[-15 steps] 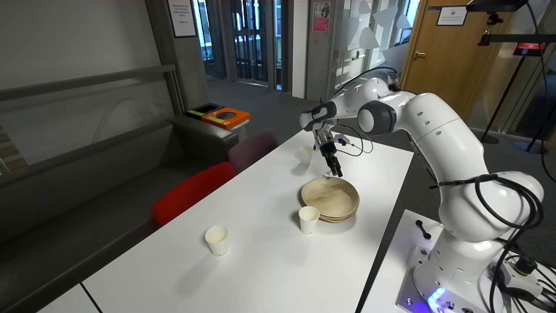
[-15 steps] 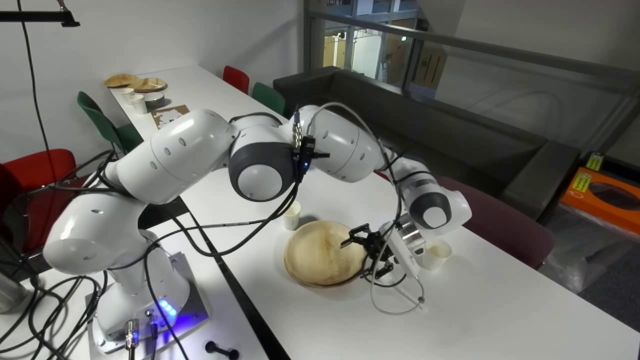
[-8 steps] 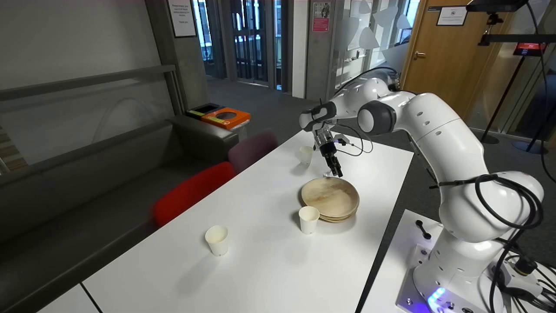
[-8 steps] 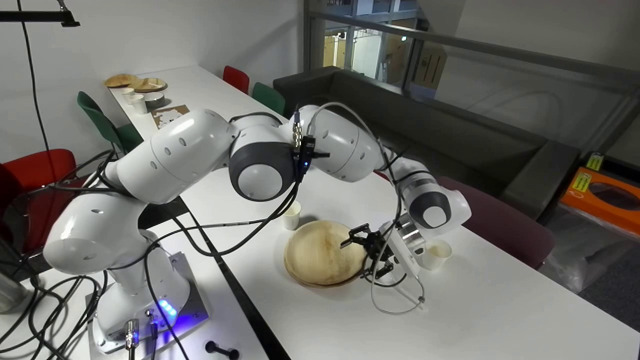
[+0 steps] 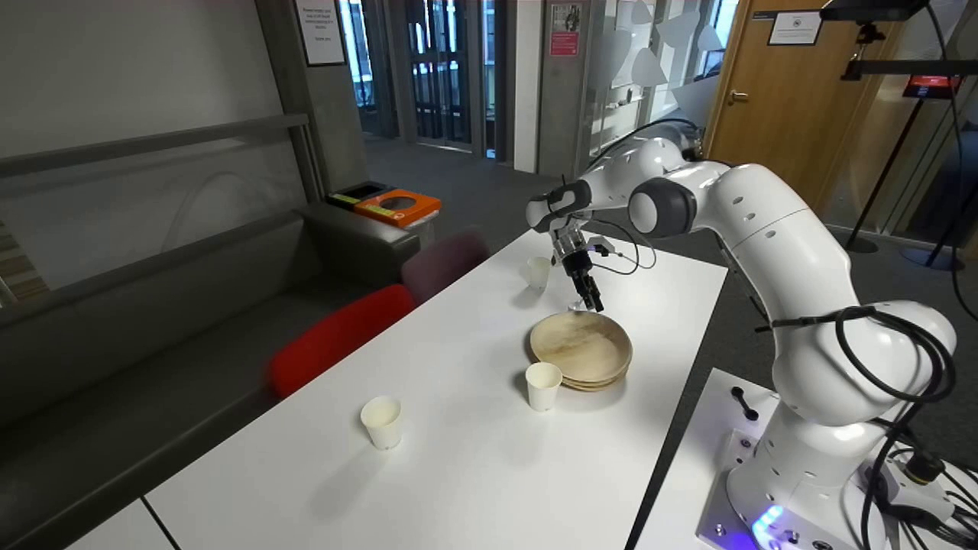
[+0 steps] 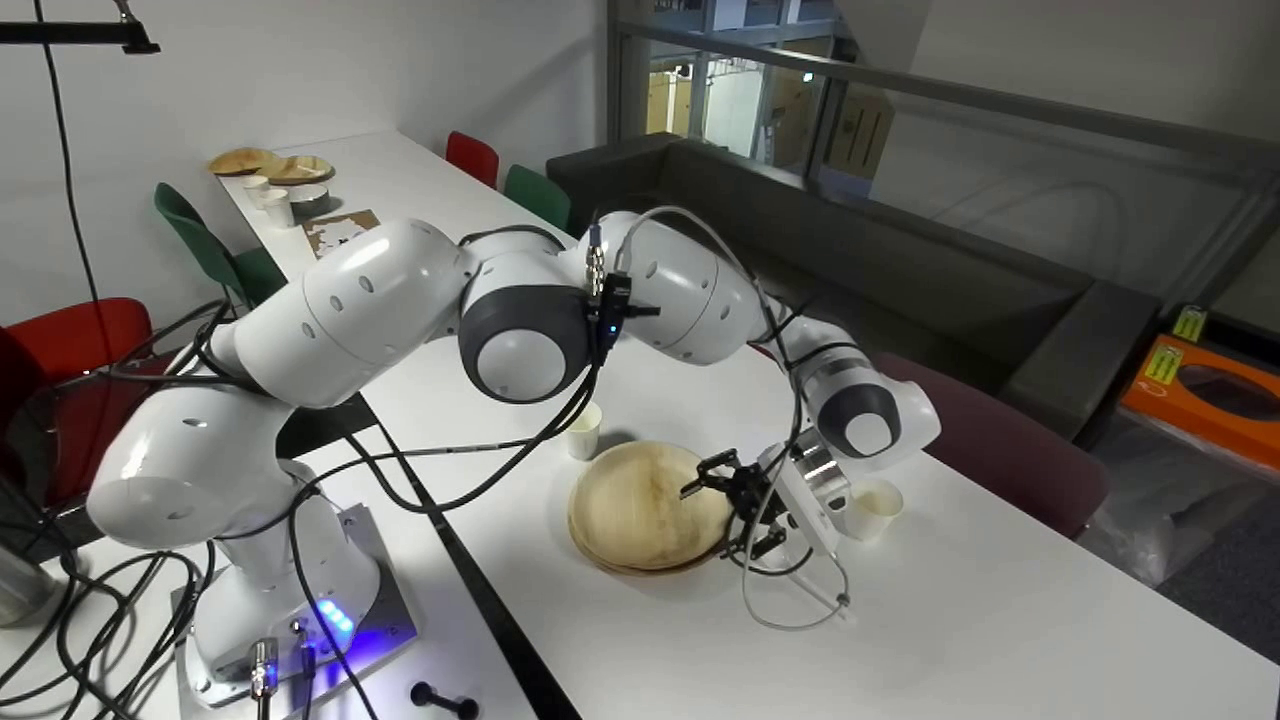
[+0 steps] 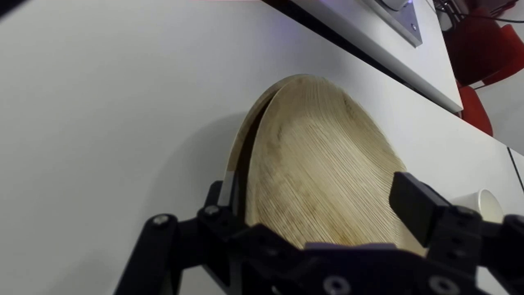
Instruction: Pick up one brown paper plate and put it in front of the red chair on the table
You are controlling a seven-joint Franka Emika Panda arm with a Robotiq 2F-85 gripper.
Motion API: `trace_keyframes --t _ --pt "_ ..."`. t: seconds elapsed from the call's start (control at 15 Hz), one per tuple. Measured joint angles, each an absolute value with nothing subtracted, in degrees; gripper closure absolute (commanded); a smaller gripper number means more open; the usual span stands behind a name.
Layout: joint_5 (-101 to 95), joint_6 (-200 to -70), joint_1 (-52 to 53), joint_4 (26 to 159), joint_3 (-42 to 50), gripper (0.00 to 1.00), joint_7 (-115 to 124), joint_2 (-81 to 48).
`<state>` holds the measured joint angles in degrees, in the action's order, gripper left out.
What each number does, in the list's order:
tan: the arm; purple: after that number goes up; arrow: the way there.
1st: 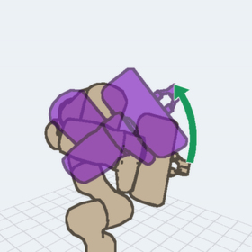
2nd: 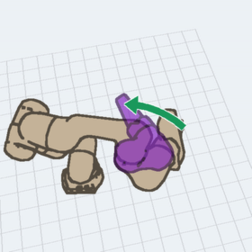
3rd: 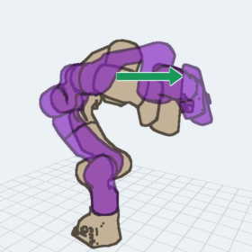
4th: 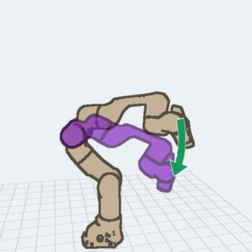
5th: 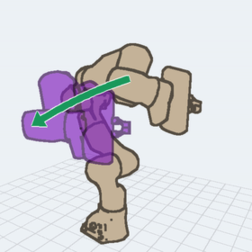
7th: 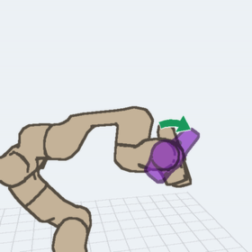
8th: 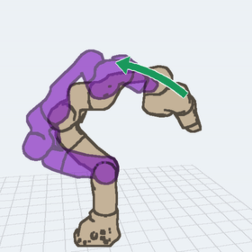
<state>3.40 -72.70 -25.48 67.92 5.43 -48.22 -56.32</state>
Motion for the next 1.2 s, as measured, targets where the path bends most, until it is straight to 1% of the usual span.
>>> trace_keyframes --t 0.13,0.2,0.27,0.33,0.47,0.6,0.67,0.93,1.07,1.2 --pt "3.19 -72.7 -25.45 67.93 5.4 0.21 -48.22 -56.33" --pt "3.12 -72.7 -25.44 67.93 5.39 0.29 -48.22 -56.33" --pt "3.07 -72.7 -25.42 67.94 5.37 0.34 -48.22 -56.34" --pt "3.04 -72.7 -25.39 67.94 5.36 0.36 -48.22 -56.34" --pt "2.99 -72.7 -25.34 67.95 5.35 0.36 -48.22 -56.35" --pt "2.97 -72.7 -25.32 67.97 5.34 0.24 -48.22 -56.37" --pt "2.97 -72.7 -25.31 67.98 5.33 0.15 -48.22 -56.38" --pt "2.95 -72.7 -25.24 68.0 5.33 0.0 -48.22 -56.41" --pt "2.94 -72.7 -25.21 68.02 5.33 0.0 -48.22 -56.42" --pt "2.93 -72.7 -25.14 68.04 5.33 0.04 -48.22 -56.44"
